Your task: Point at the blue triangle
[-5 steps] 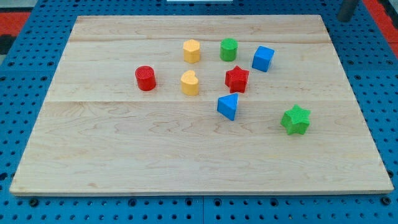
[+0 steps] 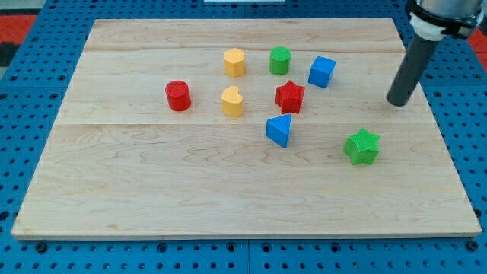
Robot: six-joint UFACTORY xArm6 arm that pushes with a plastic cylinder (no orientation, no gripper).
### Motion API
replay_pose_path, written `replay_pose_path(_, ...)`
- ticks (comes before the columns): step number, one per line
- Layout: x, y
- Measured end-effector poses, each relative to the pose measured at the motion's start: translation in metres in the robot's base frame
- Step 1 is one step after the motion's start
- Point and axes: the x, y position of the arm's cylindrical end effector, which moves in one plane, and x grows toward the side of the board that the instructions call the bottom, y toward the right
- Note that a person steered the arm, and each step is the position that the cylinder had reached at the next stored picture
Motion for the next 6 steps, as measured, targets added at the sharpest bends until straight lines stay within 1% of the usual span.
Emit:
replay_pose_path(2, 0.033, -0.062)
replay_pose_path(3, 0.039, -0.113)
replay_pose_path(6, 0.044, -0.210)
